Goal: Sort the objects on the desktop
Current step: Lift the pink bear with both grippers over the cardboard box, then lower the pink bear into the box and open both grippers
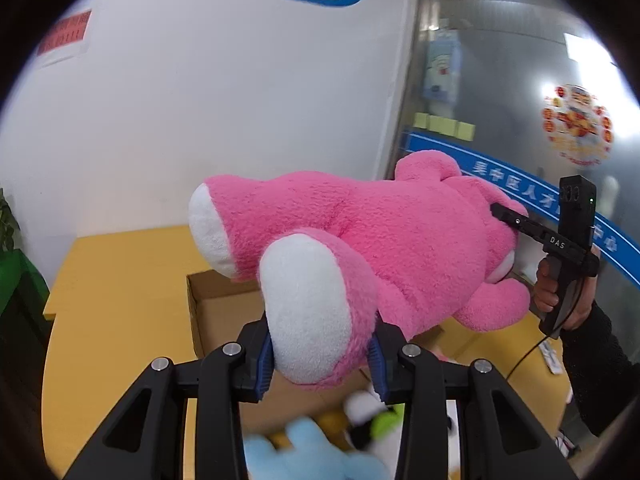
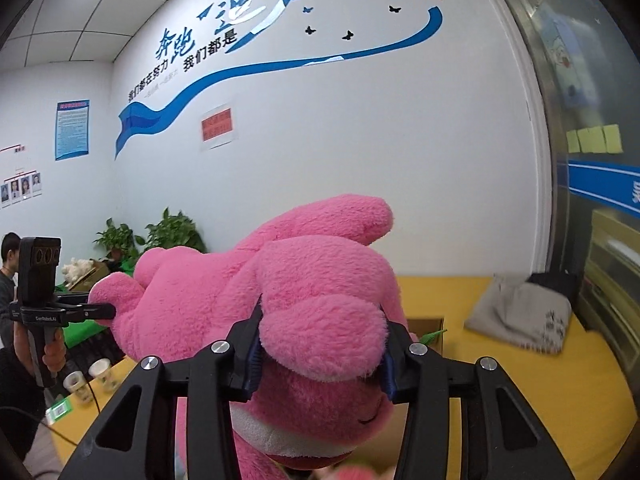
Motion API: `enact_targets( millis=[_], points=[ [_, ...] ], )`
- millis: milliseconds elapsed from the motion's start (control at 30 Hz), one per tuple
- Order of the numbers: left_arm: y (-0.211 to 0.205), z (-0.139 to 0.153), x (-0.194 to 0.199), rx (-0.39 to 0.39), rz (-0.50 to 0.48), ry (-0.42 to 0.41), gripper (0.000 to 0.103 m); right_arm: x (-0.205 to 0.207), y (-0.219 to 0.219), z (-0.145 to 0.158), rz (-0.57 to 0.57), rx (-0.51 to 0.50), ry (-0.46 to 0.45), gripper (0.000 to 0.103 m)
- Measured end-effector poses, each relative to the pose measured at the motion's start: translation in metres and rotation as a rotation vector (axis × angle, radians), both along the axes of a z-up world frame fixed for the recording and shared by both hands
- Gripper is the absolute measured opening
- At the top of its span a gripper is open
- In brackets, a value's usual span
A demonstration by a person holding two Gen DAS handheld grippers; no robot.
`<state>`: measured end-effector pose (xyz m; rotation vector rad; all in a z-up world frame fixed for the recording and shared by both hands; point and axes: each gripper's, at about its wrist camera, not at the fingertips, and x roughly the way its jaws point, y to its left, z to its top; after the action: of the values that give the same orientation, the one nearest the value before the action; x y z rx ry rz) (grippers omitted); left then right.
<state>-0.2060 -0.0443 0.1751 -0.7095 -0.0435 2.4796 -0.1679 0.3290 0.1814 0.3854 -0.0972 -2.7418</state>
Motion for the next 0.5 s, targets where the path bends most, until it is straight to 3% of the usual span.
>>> enact_targets(
  millis=[100, 200, 300, 433, 500],
  points=[
    [0.016, -0.031, -0.074, -0.019, 0.021, -0.092, 0.037, -0.074, 0.001, -0.02, -0.016, 0.001, -0.06, 0.049],
    [0.028, -0.084, -0.151, -0.049, 0.049, -0.209, 0.037, -0.147, 0.001, -0.064, -0.032, 0.01, -0.157, 0.049],
    [0.041, -0.136, -0.203, -0.087, 0.077, -0.302, 0.037, -0.209, 0.004, -0.114, -0.058, 0.0, -0.272, 0.049],
    [0.06, -0.182, -0.239, -0.159, 0.1, -0.391, 0.037, -0.263, 0.007, -0.176, -0.123, 0.012, -0.444, 0.049],
    [0.065, -0.195, -0.244, -0.185, 0.112, -0.413, 0.037, -0.271, 0.009, -0.193, -0.152, 0.016, -0.487, 0.05]
  ],
)
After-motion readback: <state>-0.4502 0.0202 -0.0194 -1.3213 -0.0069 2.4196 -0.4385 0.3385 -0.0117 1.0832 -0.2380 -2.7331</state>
